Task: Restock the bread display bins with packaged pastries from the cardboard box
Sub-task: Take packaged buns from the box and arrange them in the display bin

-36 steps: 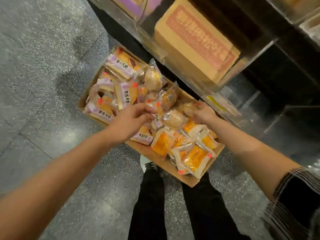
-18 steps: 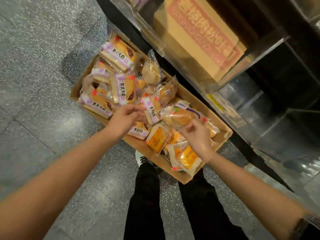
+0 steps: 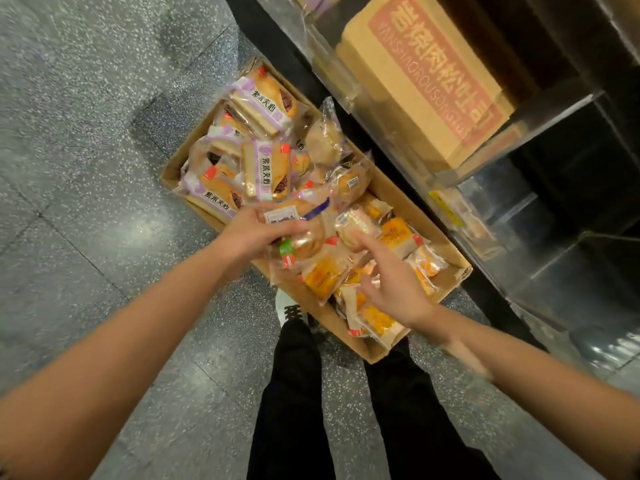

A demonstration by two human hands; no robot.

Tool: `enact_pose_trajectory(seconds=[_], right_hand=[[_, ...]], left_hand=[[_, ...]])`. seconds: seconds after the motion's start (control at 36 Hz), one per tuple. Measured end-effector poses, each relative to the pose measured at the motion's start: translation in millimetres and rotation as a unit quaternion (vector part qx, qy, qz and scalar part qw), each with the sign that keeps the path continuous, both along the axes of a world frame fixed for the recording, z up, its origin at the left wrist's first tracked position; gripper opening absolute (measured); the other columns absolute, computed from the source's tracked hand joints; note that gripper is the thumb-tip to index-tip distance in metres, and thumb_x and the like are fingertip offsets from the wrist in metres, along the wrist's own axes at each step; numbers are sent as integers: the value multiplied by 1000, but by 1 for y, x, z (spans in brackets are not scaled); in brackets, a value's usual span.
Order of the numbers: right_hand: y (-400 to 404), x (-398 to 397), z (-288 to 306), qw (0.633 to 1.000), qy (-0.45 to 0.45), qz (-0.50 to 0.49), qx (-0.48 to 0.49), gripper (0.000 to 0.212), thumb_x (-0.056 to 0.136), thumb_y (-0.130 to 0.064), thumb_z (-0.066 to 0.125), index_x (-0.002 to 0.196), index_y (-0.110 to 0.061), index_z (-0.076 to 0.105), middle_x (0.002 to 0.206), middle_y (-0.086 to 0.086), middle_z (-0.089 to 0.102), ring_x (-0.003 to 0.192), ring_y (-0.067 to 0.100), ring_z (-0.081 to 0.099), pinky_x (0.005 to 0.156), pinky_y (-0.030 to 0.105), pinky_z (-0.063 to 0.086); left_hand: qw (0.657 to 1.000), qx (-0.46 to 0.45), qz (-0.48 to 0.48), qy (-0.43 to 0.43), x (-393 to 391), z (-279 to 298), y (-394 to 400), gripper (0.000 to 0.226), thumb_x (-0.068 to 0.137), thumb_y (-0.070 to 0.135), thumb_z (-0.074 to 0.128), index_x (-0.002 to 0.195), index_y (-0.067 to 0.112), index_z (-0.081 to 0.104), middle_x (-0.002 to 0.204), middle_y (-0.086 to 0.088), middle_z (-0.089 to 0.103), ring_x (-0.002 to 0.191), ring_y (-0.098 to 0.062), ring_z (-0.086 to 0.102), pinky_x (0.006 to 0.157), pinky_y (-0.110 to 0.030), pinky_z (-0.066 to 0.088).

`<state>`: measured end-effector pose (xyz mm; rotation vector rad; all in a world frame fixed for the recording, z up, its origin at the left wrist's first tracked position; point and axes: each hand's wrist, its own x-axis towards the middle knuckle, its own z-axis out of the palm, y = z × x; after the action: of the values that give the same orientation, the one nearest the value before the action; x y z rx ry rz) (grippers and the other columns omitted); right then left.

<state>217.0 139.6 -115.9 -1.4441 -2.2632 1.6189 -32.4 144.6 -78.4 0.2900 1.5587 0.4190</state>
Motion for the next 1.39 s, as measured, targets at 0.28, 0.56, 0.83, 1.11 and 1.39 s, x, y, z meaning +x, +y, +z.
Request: enact_pose_trajectory(seconds=[0.28,0.56,0.83,1.11,1.39], right_hand=[[45,-27,-111,955,-279,-95,-37,63,87,-30,67,137,-4,37,138,19,45,128,34,41,98,40,38],[39,-55,-160,922,-382,-56,8,83,80,-54,69,139,-10,32,139,16,43,130,32,40,101,42,37],[27,-22,-82,932,-128,-264,-212,82,73,-28,82,141,-15,38,134,5,52,115,23,54,89,31,46],[35,29,149,643,334,-433,-537,55,45,-23,89,95,-3,74,95,17,71,85,29,69,90,39,50],[71,54,372,668,461,-427,-397,59,35,-27,97,85,-4,77,83,15,74,77,26,72,76,42,59]], left_hand=[[993,28,95,64,-29,-40,-40,71,67,19,79,133,20,53,117,-4,67,101,-20,67,88,-34,54],[987,23,129,93,-30,-71,-52,24,95,41,49,92,22,63,84,5,70,66,-1,68,58,-20,50],[986,57,147,49,-14,-16,-29,36,80,47,66,96,15,69,87,-4,75,72,-14,71,55,-23,53],[974,91,159,-131,3,136,6,9,81,14,61,88,13,56,79,-2,70,59,-19,66,56,-27,56],[960,134,163,-184,48,323,61,8,76,13,64,81,10,69,82,-11,65,69,-20,63,63,-29,49]])
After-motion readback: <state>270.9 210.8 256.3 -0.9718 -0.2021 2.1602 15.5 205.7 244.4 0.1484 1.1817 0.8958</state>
